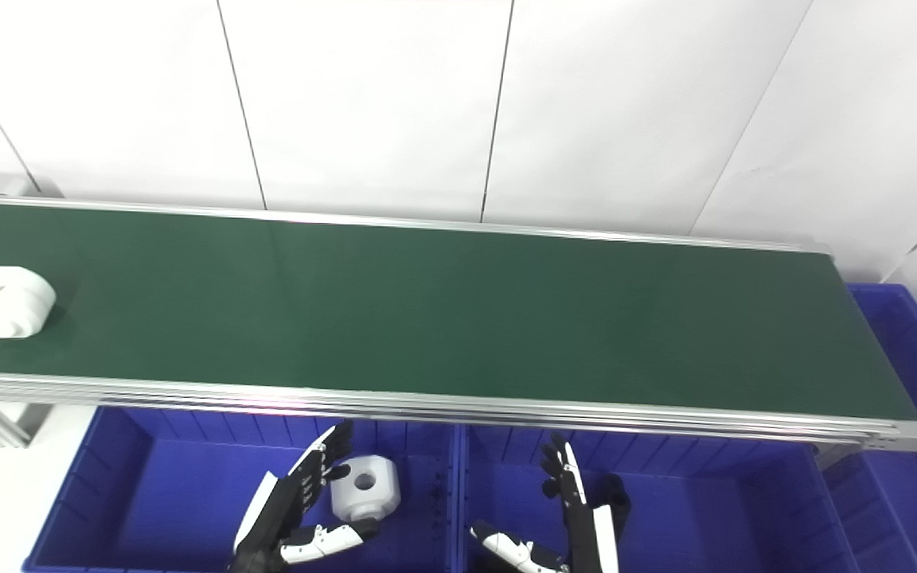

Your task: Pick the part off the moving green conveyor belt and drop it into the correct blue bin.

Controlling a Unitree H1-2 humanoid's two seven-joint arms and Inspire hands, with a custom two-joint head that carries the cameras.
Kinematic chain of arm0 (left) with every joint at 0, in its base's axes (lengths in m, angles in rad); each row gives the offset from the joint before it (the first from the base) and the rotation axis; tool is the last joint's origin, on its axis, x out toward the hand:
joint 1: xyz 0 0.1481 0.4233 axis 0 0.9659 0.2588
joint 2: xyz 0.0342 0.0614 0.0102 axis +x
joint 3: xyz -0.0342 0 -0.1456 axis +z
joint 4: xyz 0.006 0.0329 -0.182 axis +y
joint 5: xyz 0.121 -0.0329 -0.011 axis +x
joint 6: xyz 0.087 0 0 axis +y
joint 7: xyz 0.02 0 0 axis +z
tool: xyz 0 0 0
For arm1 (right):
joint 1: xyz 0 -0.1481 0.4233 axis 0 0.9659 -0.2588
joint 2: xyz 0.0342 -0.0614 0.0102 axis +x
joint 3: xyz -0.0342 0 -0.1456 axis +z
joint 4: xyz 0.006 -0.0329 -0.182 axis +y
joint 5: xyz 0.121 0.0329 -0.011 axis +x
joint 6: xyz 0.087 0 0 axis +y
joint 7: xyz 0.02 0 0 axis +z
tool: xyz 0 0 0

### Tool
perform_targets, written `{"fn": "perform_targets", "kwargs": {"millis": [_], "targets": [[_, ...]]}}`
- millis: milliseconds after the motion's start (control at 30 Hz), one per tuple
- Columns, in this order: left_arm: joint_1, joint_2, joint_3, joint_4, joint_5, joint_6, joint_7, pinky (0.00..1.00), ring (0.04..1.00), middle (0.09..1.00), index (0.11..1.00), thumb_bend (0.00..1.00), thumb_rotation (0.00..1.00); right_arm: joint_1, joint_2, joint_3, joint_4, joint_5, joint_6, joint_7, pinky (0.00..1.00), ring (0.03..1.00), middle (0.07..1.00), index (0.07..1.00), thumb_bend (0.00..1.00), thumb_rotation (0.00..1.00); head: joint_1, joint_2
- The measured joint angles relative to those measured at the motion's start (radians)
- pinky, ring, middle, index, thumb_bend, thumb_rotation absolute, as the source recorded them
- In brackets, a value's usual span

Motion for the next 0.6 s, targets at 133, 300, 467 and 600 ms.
{"fn": "perform_targets", "kwargs": {"millis": [133,300,467,600], "targets": [[0.000,0.000,-0.001,0.000,0.001,0.000,0.000,0.85,0.915,0.939,0.913,0.67,0.45,0.000,-0.001,0.000,0.000,-0.001,0.000,-0.010,0.89,0.896,0.915,0.962,0.77,0.28,0.000,0.002],[0.001,0.000,0.000,0.000,0.002,0.000,0.000,0.85,0.918,0.940,0.912,0.68,0.46,0.000,-0.003,0.008,0.000,-0.008,0.000,-0.042,0.88,0.884,0.910,0.956,0.74,0.26,-0.002,0.002],[0.003,-0.001,0.000,0.000,0.002,0.000,0.000,0.85,0.918,0.940,0.912,0.67,0.45,0.000,-0.006,0.019,0.000,-0.007,0.000,-0.053,0.89,0.888,0.911,0.956,0.73,0.25,-0.002,0.003],[0.003,0.000,0.000,0.000,0.002,0.000,0.000,0.84,0.916,0.939,0.911,0.67,0.45,-0.001,-0.006,0.020,0.000,-0.007,0.000,-0.057,0.88,0.882,0.906,0.950,0.74,0.27,-0.003,0.003]]}}
